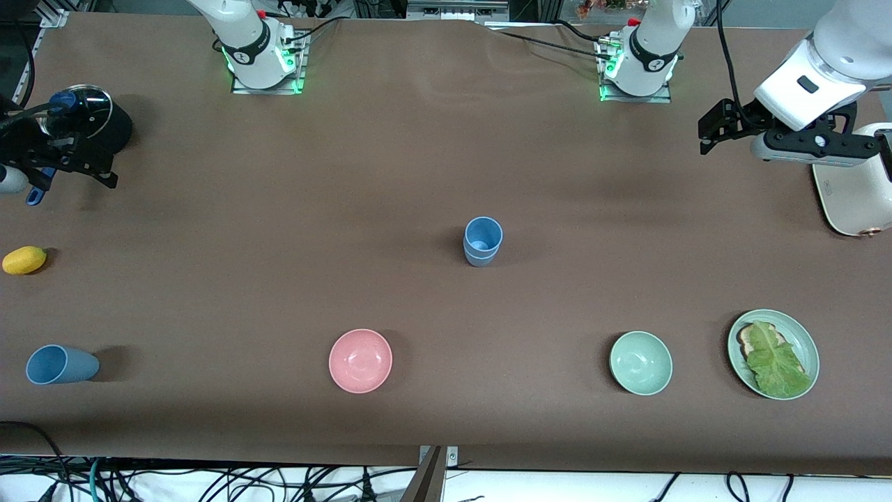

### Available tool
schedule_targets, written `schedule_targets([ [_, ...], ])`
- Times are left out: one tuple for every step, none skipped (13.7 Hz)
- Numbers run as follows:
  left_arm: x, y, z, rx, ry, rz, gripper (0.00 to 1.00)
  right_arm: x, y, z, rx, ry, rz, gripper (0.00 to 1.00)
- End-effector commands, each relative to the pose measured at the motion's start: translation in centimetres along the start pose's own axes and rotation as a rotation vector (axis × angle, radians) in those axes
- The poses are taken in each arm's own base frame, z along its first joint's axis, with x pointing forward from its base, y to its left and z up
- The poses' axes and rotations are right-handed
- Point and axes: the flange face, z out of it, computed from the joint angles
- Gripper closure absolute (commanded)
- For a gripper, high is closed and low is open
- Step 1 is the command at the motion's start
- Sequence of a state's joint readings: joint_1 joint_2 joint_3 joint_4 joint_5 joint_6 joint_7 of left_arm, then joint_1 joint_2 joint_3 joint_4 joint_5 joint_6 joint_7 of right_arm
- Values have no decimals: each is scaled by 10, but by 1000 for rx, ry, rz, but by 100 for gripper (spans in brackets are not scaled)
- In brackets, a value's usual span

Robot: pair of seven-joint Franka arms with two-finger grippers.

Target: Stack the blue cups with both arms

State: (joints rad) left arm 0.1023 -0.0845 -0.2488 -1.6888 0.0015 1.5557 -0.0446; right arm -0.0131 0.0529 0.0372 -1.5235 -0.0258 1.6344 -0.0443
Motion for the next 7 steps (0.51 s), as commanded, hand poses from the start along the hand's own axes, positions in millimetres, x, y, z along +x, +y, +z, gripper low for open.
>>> schedule_targets([
  [-4, -7, -2, -15, -8, -2, 0, 1, -3, -8, -10, 14, 1, 0],
  [-4, -9, -2, -15, -8, -5, 0, 0, -4, -10, -9, 17, -2, 0],
  [-4, -7, -2, -15, -11, -2, 0, 0, -5, -9, -10, 11, -7, 0],
  [-4, -5, -2, -14, -12, 1, 0, 0, -4, -13, -6, 16, -5, 0],
  [-4, -4, -2, -14, -12, 2, 0, 0, -4, -13, -4, 14, -5, 0],
  [-4, -3, -3, -14, -11, 6, 0, -1, -5, -14, -7, 11, -6, 0],
  [-5, -3, -2, -14, -14, 6, 0, -2, -4, -13, -7, 3, -5, 0],
])
